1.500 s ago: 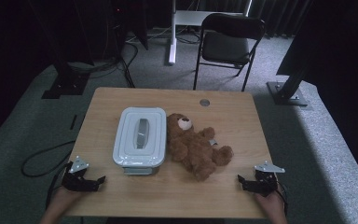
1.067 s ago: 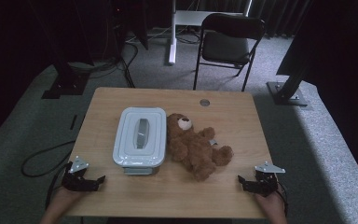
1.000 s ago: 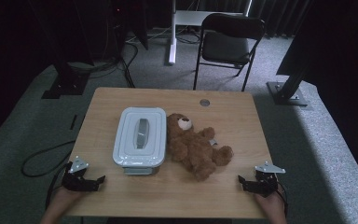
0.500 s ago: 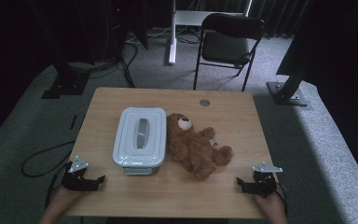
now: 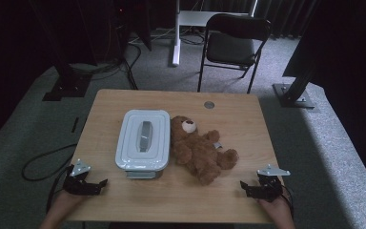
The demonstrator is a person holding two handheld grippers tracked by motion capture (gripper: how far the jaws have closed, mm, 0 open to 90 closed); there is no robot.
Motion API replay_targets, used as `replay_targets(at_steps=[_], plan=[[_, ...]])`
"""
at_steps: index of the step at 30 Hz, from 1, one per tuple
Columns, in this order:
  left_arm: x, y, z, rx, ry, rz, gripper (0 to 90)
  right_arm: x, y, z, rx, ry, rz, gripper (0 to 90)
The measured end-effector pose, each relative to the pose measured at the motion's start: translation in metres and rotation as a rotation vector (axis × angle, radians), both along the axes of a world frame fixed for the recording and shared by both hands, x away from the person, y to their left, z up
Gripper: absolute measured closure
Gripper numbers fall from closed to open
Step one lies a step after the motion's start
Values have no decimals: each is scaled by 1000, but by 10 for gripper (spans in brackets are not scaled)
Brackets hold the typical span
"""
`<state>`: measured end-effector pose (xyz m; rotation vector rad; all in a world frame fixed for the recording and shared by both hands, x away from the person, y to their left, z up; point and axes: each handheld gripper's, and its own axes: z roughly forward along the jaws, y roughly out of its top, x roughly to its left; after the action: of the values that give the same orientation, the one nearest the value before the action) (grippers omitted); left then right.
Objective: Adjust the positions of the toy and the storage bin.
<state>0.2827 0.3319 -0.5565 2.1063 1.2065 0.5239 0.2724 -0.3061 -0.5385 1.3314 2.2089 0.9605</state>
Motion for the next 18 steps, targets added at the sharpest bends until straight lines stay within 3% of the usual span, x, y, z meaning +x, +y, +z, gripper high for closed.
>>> replay_targets(at_steps=[8,18], plan=[[0,0,0,0,0,0,36,0,-1,28,51,-50,-3,143],[0,0,0,0,0,0,35,-1,-3,48,100,-75,7,142]])
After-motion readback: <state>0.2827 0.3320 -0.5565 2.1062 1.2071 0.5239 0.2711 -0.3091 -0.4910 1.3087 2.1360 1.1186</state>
